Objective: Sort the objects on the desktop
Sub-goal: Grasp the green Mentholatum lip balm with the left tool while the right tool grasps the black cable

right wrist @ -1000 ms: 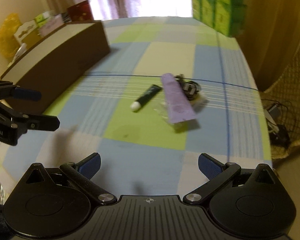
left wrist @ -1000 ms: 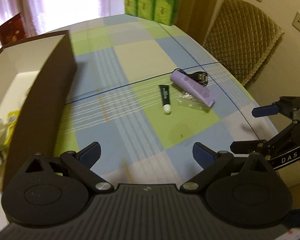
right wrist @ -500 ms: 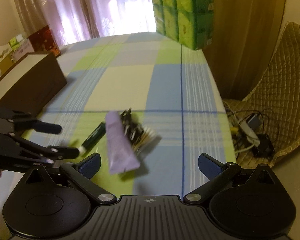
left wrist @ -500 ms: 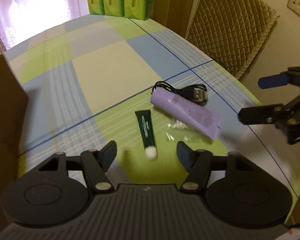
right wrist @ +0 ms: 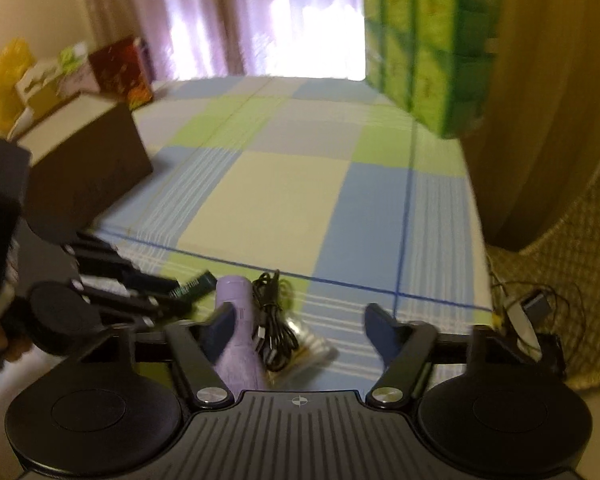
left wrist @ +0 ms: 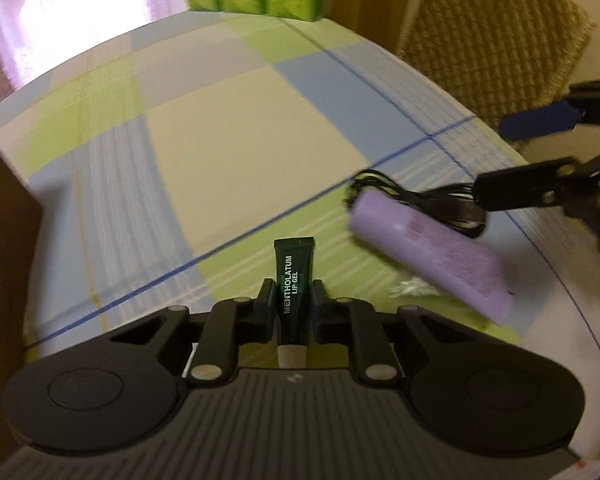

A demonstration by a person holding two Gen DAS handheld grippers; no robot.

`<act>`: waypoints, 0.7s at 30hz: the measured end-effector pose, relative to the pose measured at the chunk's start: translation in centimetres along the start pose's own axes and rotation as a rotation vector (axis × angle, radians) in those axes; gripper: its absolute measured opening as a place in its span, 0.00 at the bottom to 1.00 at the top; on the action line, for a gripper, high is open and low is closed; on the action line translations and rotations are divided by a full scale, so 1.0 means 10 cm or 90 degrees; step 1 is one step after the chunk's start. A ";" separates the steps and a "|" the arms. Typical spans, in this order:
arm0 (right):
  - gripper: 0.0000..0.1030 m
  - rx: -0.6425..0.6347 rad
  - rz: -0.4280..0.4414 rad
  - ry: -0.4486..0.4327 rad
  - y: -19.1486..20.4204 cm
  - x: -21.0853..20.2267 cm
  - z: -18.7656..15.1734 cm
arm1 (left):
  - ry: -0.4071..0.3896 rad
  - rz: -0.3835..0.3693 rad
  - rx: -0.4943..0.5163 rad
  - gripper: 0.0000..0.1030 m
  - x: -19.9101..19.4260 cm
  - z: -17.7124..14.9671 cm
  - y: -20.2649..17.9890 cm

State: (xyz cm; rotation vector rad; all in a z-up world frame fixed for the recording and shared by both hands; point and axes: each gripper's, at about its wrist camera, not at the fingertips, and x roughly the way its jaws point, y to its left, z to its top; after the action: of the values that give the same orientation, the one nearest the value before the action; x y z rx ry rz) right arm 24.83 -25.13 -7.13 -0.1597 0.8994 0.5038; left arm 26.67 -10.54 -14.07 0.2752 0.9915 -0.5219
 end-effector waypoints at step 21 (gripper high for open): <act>0.13 -0.133 0.042 0.144 0.27 0.82 0.30 | 0.043 0.034 -0.083 0.15 -0.49 -0.62 0.35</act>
State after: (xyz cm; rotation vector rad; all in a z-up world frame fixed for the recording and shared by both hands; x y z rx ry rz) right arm 29.84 -18.87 -11.47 -0.3833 1.0754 0.6506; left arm 21.91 -3.37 -13.21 0.2026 1.0759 -0.4002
